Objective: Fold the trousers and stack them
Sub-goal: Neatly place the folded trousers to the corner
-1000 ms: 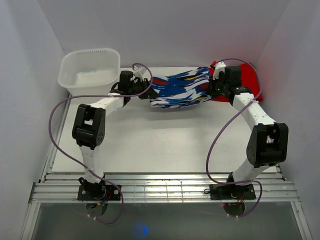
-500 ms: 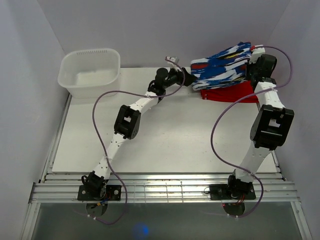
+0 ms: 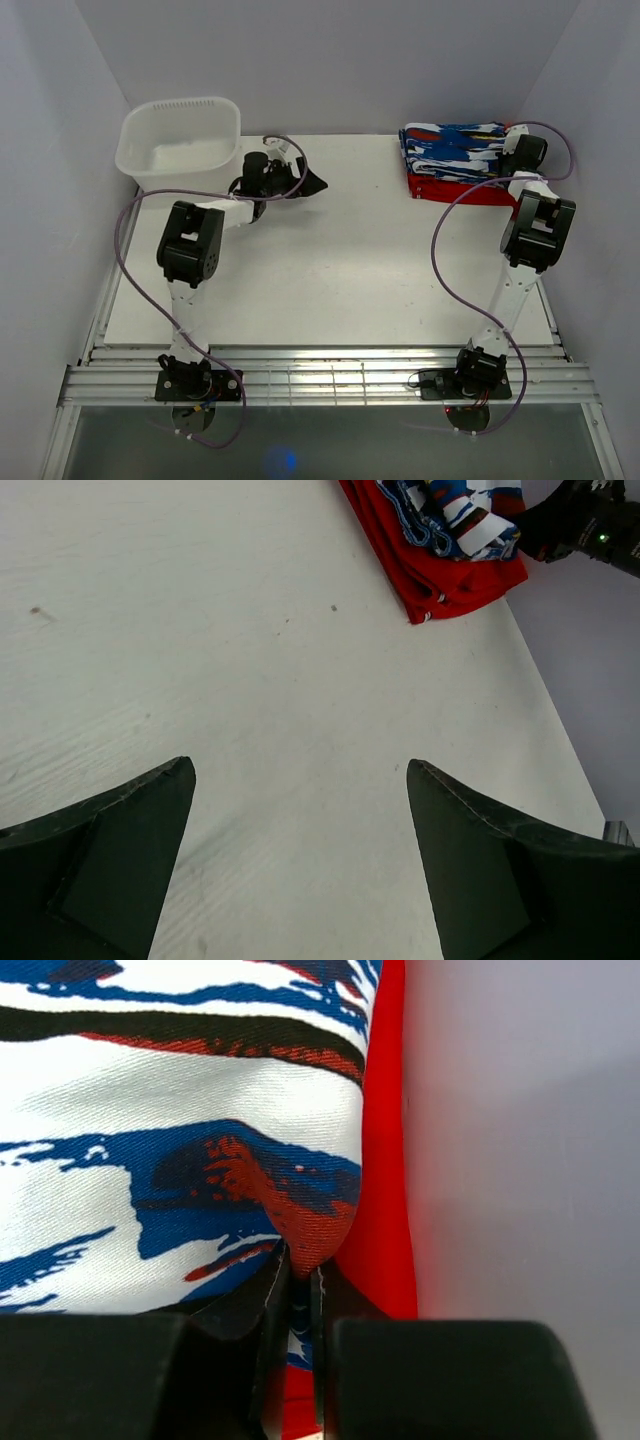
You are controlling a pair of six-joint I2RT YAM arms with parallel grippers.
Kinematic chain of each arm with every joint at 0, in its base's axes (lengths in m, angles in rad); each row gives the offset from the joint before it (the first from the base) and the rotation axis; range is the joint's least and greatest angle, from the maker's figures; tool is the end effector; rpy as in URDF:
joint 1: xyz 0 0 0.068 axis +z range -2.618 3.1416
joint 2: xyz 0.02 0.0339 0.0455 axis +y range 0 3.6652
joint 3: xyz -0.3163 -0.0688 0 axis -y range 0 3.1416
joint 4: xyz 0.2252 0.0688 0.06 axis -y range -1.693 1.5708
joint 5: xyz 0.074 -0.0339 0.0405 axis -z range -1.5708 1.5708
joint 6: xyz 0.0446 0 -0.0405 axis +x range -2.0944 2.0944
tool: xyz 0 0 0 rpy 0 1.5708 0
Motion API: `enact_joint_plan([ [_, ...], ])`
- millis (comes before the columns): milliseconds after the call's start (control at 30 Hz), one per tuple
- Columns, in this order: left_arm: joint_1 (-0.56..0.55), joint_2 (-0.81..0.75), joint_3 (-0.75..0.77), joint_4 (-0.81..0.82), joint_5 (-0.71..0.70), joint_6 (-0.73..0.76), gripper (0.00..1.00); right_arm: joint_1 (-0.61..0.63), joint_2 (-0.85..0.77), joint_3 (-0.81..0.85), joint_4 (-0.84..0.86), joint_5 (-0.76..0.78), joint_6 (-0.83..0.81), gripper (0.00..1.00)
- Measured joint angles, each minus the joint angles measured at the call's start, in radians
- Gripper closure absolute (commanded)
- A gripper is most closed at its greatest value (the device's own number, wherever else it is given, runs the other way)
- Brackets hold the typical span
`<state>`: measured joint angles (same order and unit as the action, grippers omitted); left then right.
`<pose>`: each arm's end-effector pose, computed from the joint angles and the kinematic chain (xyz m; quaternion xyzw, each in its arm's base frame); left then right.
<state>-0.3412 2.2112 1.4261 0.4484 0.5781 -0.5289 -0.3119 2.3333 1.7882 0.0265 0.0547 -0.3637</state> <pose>0.4779 -0.1956 0.2136 0.0909 0.7938 -0.4446 0.4050 0.5371 -0.1757 0.2180 -0.0087 0.8645 -0.1887 0.4658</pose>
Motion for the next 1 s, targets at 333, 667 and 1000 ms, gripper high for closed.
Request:
enact_joint_plan([
  [333, 0.054, -0.278, 0.008, -0.51, 0.034, 0.202, 0.02, -0.002, -0.066, 0.062, -0.111, 0.009, -0.044, 0.1],
  [667, 0.356, -0.386, 0.136, -1.028, 0.063, 0.433, 0.02, 0.013, -0.531, 0.07, -0.412, -0.274, -0.051, 0.1],
  [1000, 0.332, -0.731, -0.206, -1.186, -0.052, 0.627, 0.02, 0.031, -1.107, -0.56, -0.634, -0.55, -0.036, 0.1],
])
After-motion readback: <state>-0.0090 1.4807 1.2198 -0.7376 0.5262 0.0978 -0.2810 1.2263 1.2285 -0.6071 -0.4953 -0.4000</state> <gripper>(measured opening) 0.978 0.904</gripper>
